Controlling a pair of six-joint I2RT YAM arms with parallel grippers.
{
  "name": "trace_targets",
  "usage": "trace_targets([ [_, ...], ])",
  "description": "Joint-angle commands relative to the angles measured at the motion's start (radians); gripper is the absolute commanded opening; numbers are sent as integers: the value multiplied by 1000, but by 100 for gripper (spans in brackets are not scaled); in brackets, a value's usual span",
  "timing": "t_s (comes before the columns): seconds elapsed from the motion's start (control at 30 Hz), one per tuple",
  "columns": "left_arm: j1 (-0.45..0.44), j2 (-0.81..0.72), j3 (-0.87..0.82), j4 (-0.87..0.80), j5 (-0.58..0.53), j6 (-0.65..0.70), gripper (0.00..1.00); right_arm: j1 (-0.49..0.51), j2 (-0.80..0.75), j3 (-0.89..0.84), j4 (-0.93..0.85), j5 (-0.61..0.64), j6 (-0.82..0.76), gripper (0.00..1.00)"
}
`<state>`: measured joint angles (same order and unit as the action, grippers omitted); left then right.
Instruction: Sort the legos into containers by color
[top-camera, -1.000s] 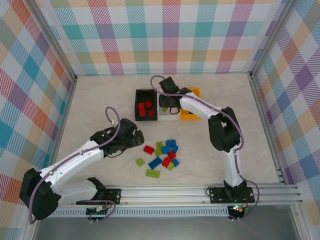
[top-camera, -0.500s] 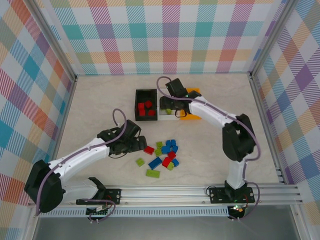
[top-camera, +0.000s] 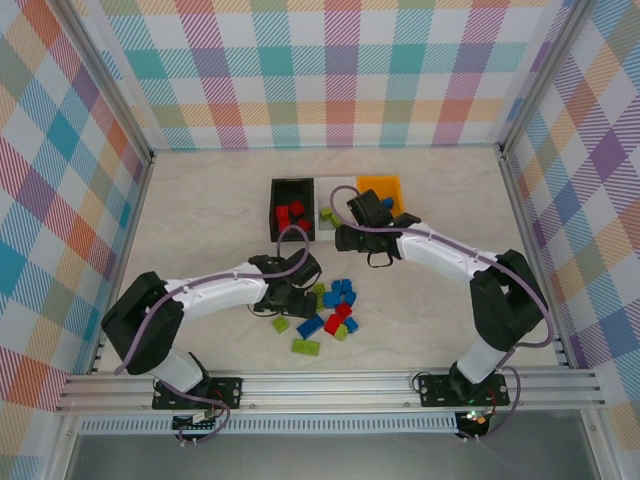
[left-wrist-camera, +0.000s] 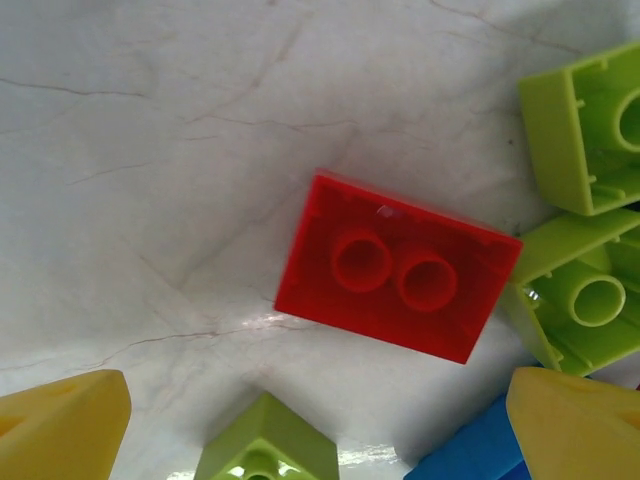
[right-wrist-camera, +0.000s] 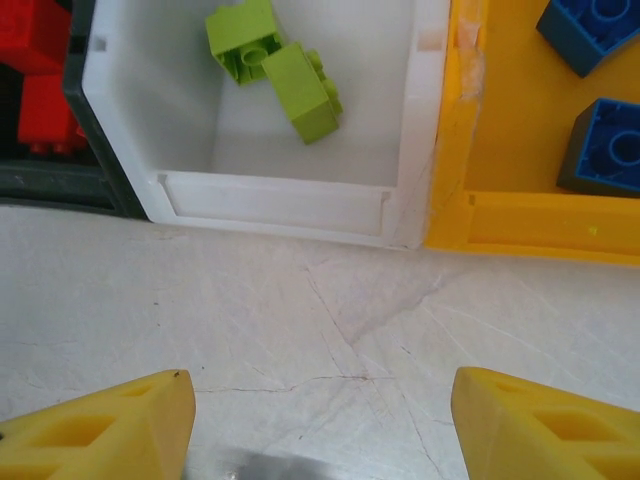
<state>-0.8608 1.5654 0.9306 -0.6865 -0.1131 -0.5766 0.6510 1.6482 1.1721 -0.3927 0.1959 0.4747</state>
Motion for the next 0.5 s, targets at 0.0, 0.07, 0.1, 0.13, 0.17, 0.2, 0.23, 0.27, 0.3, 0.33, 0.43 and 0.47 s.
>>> trace_targets([
  [0.0,-18,44,50,-49,-9,49,96,-1,-39,-13,34,22,19,69],
  [0.07,-20,68,61,-54,-7,52,96,-2,-39,-12,35,25,19,69],
  [0.1,-20,80,66,-58,-12,52,95,-2,-41,-14,36,25,18,69],
  [0.13,-20,89,69,-63,-17,52,94,-2,-43,-15,37,25,19,69],
  [0.17,-17,103,73,-64,-25,51,93,-2,-45,-17,38,24,19,69],
  [0.2,-12,115,75,-63,-34,51,92,-1,-48,-20,41,22,19,69],
  [0.23,-5,125,75,-58,-38,51,90,-1,-49,-22,41,22,19,69],
  [0.27,5,135,78,-52,-41,53,89,-1,-51,-23,41,22,18,69],
  [0.3,12,147,82,-45,-43,58,88,-2,-54,-25,44,20,18,69],
  [0.33,16,159,90,-44,-49,62,86,-2,-55,-27,45,20,17,69],
  [0.43,29,193,116,-41,-62,75,82,-2,-57,-26,44,22,16,69],
  [0.47,33,203,120,-34,-62,76,79,-2,-59,-28,43,20,17,69],
])
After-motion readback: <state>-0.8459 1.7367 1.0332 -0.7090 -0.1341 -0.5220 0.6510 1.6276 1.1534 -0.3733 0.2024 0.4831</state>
